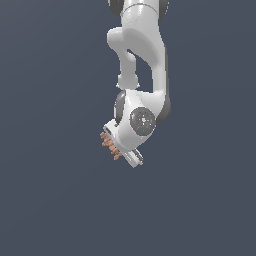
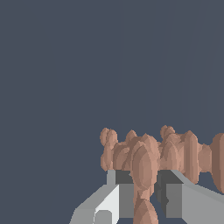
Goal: Pick up the object and move it to a goal position.
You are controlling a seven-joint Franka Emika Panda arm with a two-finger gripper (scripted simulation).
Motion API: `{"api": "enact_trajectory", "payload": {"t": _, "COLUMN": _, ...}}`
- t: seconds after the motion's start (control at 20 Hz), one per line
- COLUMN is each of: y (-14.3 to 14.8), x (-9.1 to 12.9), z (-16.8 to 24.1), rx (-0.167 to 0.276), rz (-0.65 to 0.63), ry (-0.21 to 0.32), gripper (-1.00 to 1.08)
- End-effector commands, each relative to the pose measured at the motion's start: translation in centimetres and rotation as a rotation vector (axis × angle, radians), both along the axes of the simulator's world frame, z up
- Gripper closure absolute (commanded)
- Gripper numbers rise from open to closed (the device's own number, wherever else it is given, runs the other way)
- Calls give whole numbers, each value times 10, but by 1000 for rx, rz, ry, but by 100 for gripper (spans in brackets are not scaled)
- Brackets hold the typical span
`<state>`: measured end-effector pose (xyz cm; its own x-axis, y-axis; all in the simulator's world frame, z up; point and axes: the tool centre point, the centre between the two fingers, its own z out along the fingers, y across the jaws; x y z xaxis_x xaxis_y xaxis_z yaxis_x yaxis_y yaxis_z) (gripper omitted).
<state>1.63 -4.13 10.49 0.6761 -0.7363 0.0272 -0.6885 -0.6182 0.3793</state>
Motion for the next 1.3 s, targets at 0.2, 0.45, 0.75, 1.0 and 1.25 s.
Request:
{"api": "enact_trajectory", "payload": {"t": 0.2, "y": 2, "x": -4, "z": 22, "rx": 0, "rz": 0, "ry": -1, "gripper": 108}}
{"api": "enact_trajectory", "payload": {"t": 0.45, "y": 5, "x": -11, "z": 57, "rx": 1, "rz": 0, "ry": -1, "gripper": 108}}
{"api": "enact_trajectory", "payload": {"t": 0.75, "y": 11, "x": -22, "z": 119, "rx": 1, "rz": 0, "ry": 0, "gripper": 108}}
{"api": "enact_trajectory", "payload": {"t": 1.0, "y": 15, "x": -33, "z": 178, "rx": 2, "rz": -2, "ry": 0, "gripper": 108}}
{"api": "enact_trajectory", "payload": {"t": 1.25, "y": 21, "x": -43, "z": 237, "rx": 2, "rz": -2, "ry": 0, "gripper": 108}}
